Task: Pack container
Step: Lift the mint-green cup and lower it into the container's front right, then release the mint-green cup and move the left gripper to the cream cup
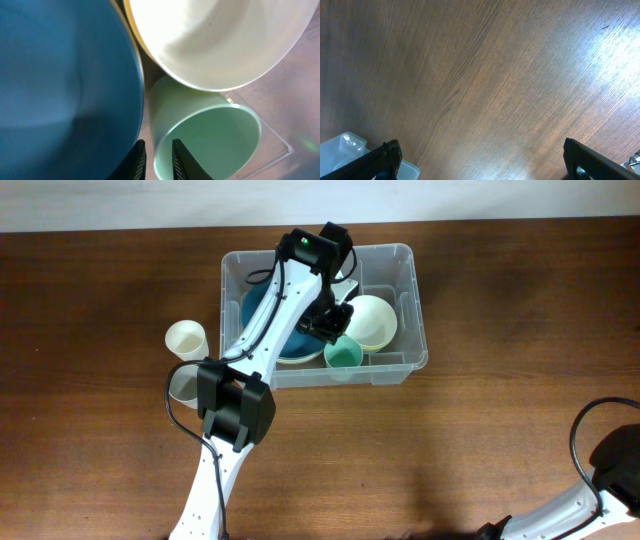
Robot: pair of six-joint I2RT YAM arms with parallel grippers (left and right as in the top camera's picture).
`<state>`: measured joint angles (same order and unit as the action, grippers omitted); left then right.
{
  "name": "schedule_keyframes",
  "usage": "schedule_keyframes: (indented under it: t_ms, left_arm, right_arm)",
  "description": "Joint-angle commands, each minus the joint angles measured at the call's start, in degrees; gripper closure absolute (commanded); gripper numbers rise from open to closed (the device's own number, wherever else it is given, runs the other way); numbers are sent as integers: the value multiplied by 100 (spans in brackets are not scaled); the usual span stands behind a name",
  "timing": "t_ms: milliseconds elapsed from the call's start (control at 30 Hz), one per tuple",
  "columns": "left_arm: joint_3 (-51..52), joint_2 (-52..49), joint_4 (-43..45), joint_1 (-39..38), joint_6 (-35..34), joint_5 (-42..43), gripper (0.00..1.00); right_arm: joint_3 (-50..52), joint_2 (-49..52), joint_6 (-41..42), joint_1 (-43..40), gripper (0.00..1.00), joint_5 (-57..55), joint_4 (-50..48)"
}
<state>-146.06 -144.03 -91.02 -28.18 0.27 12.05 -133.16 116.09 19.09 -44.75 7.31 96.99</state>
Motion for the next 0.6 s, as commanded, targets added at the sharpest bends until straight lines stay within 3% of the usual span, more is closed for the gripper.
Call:
schedule_keyframes:
  t_ms: [0, 300, 467, 533, 567]
  left_arm:
    - [31, -31, 85, -22, 66, 61, 81]
    - [-1351, 28, -70, 424, 68, -9, 80]
    - [-2511, 140, -575, 824, 63, -560, 79]
    - [-2702, 310, -568, 1008, 63, -754, 68]
    - [-2706, 444, -566, 1108, 63, -876, 68]
  right_arm:
    - [15, -57, -44, 11, 1, -50, 11]
    - [15, -57, -44, 11, 1, -50, 11]
    - [15, -57, -46, 11, 1, -50, 11]
    - [15, -57, -44, 11, 1, -50, 11]
    - [15, -57, -44, 11, 1, -50, 11]
